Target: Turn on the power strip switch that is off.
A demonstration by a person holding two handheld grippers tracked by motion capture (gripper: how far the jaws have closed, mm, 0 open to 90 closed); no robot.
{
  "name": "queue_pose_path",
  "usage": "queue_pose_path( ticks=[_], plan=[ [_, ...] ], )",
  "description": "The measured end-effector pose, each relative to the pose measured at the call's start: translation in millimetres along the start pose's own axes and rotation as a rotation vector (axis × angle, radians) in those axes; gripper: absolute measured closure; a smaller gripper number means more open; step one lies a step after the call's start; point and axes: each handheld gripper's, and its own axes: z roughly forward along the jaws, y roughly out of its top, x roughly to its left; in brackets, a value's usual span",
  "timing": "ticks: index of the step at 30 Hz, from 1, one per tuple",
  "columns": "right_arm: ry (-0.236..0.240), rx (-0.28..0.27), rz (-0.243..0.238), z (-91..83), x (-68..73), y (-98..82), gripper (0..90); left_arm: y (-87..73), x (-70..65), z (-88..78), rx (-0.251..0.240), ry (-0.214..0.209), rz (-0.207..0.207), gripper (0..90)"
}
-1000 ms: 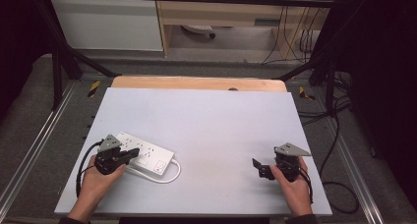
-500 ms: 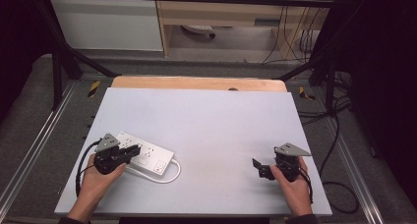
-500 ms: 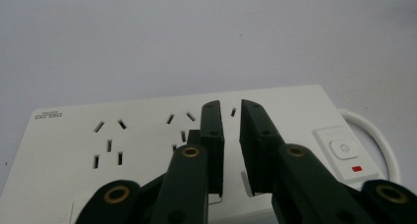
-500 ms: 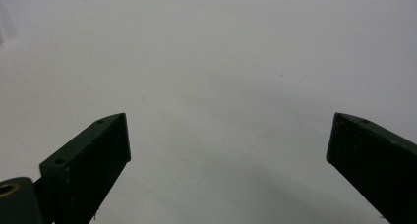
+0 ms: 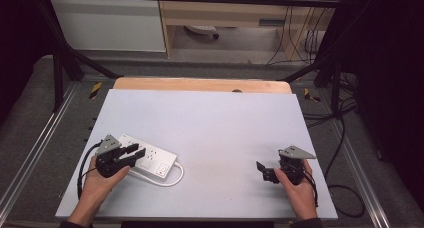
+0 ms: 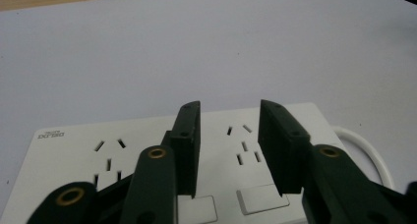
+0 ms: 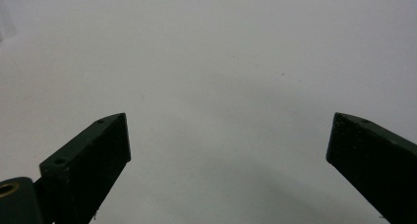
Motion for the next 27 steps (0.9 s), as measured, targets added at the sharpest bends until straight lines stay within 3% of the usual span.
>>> queue_pose_path(
  ticks=[3, 7, 9, 16, 20, 27],
  plan=[
    [0.000, -0.001, -0.002, 0.1, -0.2, -0.1, 3.3, 1.6, -0.9, -0.3, -0.021, 0.010, -0.008, 45.0],
    [0.002, -0.002, 0.000, -0.1, 0.1, 0.1, 3.3, 4.0, -1.9, 0.7, -0.046, 0.023, -0.031, 15.5],
    [0.001, -0.002, 0.000, 0.0, 0.1, 0.0, 3.3, 5.1, -2.0, -0.4, -0.068, 0.018, -0.041, 8.7],
    [0.001, -0.002, 0.000, 0.1, -0.1, 0.0, 3.3, 7.8, -0.6, -5.8, -0.128, 0.042, -0.057, 6.6],
    [0.001, -0.002, 0.001, 0.2, -0.2, -0.1, 3.3, 9.8, 0.5, -14.3, -0.199, 0.057, -0.072, 7.4],
    [0.001, 0.000, 0.002, 0.7, -0.3, -0.1, 3.3, 10.6, 2.7, -29.8, -0.239, 0.059, -0.084, 6.9]
  ],
)
